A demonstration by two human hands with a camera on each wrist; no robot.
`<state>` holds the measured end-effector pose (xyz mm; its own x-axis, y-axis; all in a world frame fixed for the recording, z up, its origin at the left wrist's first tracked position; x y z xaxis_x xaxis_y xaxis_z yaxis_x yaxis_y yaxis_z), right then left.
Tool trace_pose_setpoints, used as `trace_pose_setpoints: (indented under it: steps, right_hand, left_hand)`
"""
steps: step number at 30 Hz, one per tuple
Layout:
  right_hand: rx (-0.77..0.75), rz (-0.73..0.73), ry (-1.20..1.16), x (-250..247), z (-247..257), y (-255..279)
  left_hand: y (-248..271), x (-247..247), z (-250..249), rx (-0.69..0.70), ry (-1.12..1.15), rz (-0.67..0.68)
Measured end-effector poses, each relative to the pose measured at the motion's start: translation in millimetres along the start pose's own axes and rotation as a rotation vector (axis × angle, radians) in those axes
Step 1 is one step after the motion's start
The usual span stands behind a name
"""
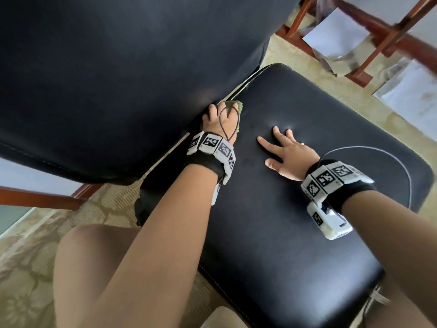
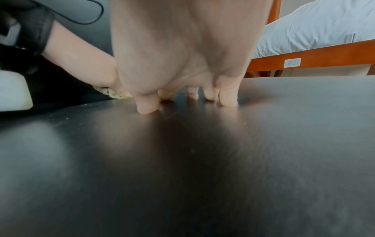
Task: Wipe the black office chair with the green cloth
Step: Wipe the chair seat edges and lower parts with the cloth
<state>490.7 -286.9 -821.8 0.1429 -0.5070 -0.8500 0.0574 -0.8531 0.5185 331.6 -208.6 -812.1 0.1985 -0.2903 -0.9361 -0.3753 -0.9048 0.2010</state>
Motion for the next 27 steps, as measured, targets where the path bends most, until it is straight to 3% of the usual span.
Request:
trace_pose_setpoints:
  steps: [5, 13, 17, 20, 27]
  right_hand:
    - [0.005, 0.015, -0.015, -2.2, -0.9, -0.5]
    - [-0.035, 0.032, -0.006, -12.7, -1.1, 5.8]
    - [0.002, -0.034, -0.018, -25.6, -26.1, 8.2]
    - [0.115, 0.023, -0.016, -20.6, -45.8, 0.8]
    - [0.092, 0.021, -0.020, -5.1, -53.4, -11.8]
  left_hand:
    - [5.3, 3.0, 15.7, 0.038, 0.074, -0.043]
    - [23.7, -0.2, 28.1, 0.004, 0.010, 0.068]
    - [4.6, -1.0, 12.9, 0.003, -0.065, 0.095]
    - [-12.5, 0.8, 5.0, -0.017, -0.066, 0.126]
    - [-53.8, 6.1, -10.4, -0.038, 0.000, 0.108]
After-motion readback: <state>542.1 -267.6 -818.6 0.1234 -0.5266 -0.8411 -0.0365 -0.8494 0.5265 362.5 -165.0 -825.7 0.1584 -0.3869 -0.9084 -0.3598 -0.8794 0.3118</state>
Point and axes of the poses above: each hand's wrist, its own y-axis away from the middle knuckle, its own x-axis out of the palm, z = x × y, the point moved 1 cm from there along -y, towards the middle knuckle, and after that the axes turned 13 degrees about y, right-handed, at the moved point
